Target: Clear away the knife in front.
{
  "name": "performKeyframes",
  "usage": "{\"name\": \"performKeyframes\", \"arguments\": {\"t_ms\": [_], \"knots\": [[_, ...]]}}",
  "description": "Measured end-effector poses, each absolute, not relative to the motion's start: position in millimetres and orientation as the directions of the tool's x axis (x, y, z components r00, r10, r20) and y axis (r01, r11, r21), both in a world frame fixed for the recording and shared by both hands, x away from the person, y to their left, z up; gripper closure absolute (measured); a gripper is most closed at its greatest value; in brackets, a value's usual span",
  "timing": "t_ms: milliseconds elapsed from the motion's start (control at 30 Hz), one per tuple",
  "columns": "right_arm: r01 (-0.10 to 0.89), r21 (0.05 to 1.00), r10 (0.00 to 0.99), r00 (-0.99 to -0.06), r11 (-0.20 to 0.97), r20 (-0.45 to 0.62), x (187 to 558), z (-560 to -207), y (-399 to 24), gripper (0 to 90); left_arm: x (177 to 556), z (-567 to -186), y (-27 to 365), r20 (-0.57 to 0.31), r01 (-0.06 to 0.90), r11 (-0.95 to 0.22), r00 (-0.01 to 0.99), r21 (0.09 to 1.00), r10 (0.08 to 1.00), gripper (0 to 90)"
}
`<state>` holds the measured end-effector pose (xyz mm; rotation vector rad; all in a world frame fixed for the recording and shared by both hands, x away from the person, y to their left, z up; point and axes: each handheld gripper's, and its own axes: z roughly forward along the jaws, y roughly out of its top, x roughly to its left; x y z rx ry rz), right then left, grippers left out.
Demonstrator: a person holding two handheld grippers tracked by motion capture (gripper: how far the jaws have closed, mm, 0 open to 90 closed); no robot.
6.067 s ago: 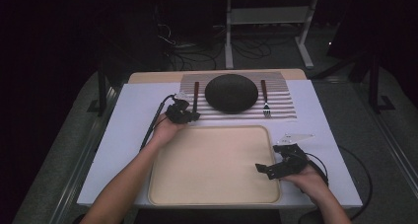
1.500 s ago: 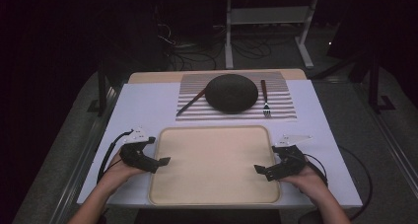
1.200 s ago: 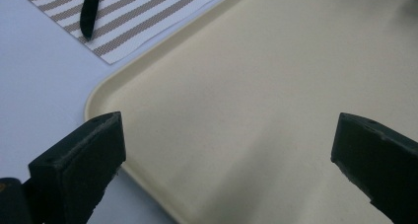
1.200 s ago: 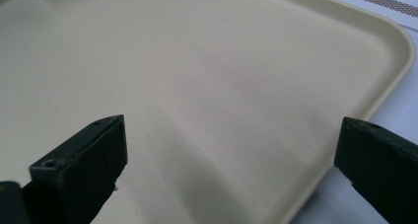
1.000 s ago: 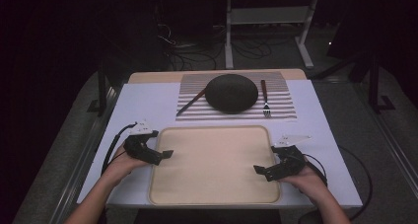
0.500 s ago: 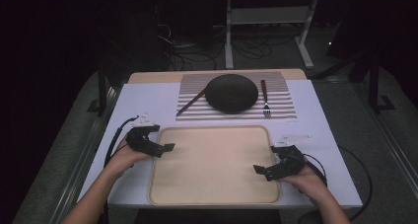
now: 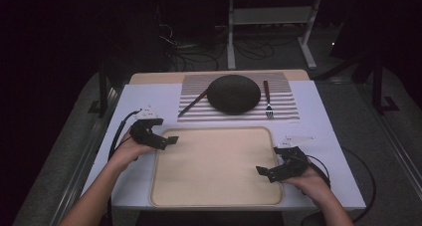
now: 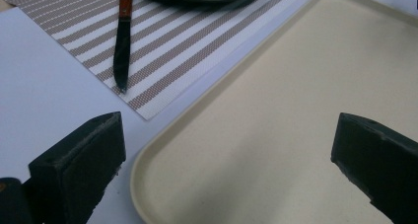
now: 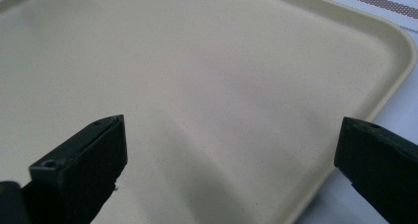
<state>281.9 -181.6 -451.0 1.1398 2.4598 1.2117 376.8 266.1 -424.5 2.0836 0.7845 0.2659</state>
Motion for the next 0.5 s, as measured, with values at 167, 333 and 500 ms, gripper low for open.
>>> {"name": "performKeyframes", "arguments": {"t_ms": [167,333,500], "knots": [[0.564,0.737,0.703,-0.69,0.373,0.172,282,-451,-182,0.0,385,-423,263,-0.097,0.436,-0.423,0.778,0.794,0.62,0.1],[0.564,0.738,0.702,-0.69,0.371,0.174,282,-451,-182,0.0,396,-421,260,-0.098,0.439,-0.42,0.775,0.794,0.625,0.1],[0.564,0.739,0.701,-0.69,0.369,0.177,282,-451,-182,0.0,407,-418,256,-0.088,0.433,-0.424,0.774,0.795,0.627,0.1]]}}
